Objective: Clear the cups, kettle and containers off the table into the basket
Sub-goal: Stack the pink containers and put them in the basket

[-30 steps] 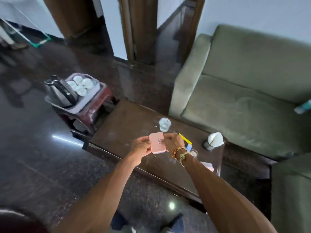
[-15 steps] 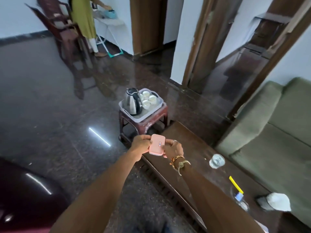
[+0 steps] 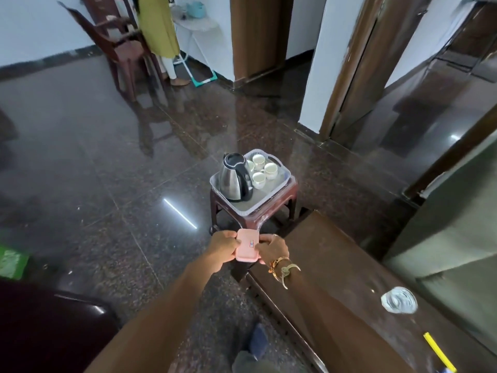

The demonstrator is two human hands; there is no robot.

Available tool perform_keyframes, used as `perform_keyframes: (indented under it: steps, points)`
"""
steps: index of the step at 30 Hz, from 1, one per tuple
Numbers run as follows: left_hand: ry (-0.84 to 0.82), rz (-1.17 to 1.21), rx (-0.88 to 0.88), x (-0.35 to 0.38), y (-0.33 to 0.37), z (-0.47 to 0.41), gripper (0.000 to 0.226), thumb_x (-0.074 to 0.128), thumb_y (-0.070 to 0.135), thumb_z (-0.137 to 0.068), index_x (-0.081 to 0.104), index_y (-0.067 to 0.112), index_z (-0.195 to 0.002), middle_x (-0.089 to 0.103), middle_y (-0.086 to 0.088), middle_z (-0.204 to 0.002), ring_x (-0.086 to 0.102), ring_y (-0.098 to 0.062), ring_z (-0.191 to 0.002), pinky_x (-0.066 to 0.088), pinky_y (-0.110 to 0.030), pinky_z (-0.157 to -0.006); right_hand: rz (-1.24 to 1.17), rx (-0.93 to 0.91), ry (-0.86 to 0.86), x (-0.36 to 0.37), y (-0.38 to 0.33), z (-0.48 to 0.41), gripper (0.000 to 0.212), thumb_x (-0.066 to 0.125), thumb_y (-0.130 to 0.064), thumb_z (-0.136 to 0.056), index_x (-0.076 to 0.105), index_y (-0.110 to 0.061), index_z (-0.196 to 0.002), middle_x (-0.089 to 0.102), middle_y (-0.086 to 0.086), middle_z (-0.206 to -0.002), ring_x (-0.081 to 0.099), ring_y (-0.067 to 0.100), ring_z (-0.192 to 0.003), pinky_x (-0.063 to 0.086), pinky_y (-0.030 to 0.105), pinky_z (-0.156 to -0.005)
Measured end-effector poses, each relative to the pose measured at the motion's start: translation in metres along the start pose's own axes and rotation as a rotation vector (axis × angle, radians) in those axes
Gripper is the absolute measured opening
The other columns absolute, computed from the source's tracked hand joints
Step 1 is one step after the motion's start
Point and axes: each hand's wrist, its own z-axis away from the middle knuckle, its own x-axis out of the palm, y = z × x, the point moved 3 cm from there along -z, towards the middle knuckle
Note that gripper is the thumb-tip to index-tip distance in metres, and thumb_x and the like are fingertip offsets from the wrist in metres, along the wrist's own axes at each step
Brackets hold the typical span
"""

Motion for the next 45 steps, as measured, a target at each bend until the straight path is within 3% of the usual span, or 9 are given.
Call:
perform_keyframes:
  steps: [4, 11, 18, 24, 27, 35, 40, 45]
  points:
    - [-0.038, -0.019, -0.013, 0.014, 0.047, -0.041, 0.04, 0.059, -0.003, -0.092, 0.058, 0.008, -0.13, 0.061, -0.018, -0.128, 0.061, -0.031, -0.115, 0.054, -0.043, -0.095, 0.019, 0.017, 0.004, -0.01, -0.029, -0.056, 0.044, 0.056, -0.019, -0.059, 0.077, -0.029, -0.096, 0.077, 0.0, -0.086, 0.073, 0.026, -0.083, 0.061, 0.041, -0.081]
    - [-0.134, -0.07, 0.024, 0.057, 0.117, -0.093, 0.043, 0.056, -0.005, -0.092, 0.055, 0.007, -0.133, 0.06, -0.017, -0.126, 0.059, -0.027, -0.109, 0.053, -0.035, -0.087, -0.02, 0.073, 0.105, -0.04, -0.061, -0.128, 0.045, 0.056, -0.014, -0.066, 0.075, -0.028, -0.105, 0.077, -0.001, -0.093, 0.072, 0.025, -0.084, 0.06, 0.041, -0.083]
    - [-0.22, -0.304, 0.068, 0.102, 0.168, -0.171, 0.047, 0.061, -0.005, -0.084, 0.06, 0.009, -0.129, 0.064, -0.016, -0.123, 0.061, -0.031, -0.112, 0.054, -0.047, -0.096, -0.084, 0.159, 0.209, -0.055, -0.078, -0.192, 0.048, 0.055, -0.012, -0.07, 0.073, -0.028, -0.113, 0.077, 0.004, -0.097, 0.072, 0.031, -0.088, 0.06, 0.041, -0.085]
    - [-0.332, -0.529, 0.175, 0.139, 0.216, -0.24, 0.049, 0.058, -0.005, -0.08, 0.062, 0.008, -0.127, 0.065, -0.011, -0.12, 0.06, -0.026, -0.109, 0.054, -0.035, -0.088, -0.155, 0.284, 0.298, -0.055, -0.092, -0.254, 0.048, 0.052, -0.017, -0.069, 0.073, -0.025, -0.111, 0.077, 0.005, -0.096, 0.072, 0.032, -0.089, 0.06, 0.041, -0.084]
    - [-0.383, -0.63, 0.2, 0.156, 0.235, -0.274, 0.046, 0.057, -0.004, -0.082, 0.062, 0.008, -0.126, 0.064, -0.01, -0.119, 0.058, -0.026, -0.112, 0.052, -0.036, -0.093, -0.189, 0.35, 0.319, -0.047, -0.085, -0.297, 0.049, 0.05, -0.02, -0.061, 0.076, -0.025, -0.102, 0.077, 0.006, -0.09, 0.072, 0.035, -0.086, 0.061, 0.043, -0.08]
    - [-0.438, -0.735, 0.178, 0.197, 0.249, -0.36, 0.053, 0.056, 0.0, -0.085, 0.054, 0.011, -0.137, 0.061, -0.012, -0.13, 0.058, -0.025, -0.116, 0.049, -0.027, -0.088, -0.243, 0.46, 0.364, -0.038, -0.092, -0.375, 0.053, 0.053, -0.021, -0.057, 0.075, -0.022, -0.106, 0.075, 0.007, -0.089, 0.071, 0.032, -0.085, 0.06, 0.043, -0.08]
    - [-0.446, -0.76, 0.144, 0.212, 0.239, -0.393, 0.053, 0.057, 0.003, -0.086, 0.053, 0.012, -0.138, 0.059, -0.012, -0.133, 0.058, -0.025, -0.116, 0.048, -0.024, -0.088, -0.235, 0.503, 0.354, -0.04, -0.1, -0.399, 0.039, 0.06, -0.011, -0.078, 0.071, -0.022, -0.114, 0.072, 0.007, -0.097, 0.065, 0.026, -0.084, 0.047, 0.025, -0.064]
    - [-0.46, -0.782, 0.116, 0.216, 0.23, -0.407, 0.057, 0.057, 0.002, -0.084, 0.052, 0.013, -0.139, 0.061, -0.013, -0.131, 0.059, -0.025, -0.115, 0.05, -0.029, -0.095, -0.192, 0.528, 0.355, -0.038, -0.097, -0.41, 0.043, 0.061, -0.012, -0.081, 0.068, -0.021, -0.123, 0.071, 0.007, -0.111, 0.066, 0.027, -0.102, 0.044, 0.024, -0.075]
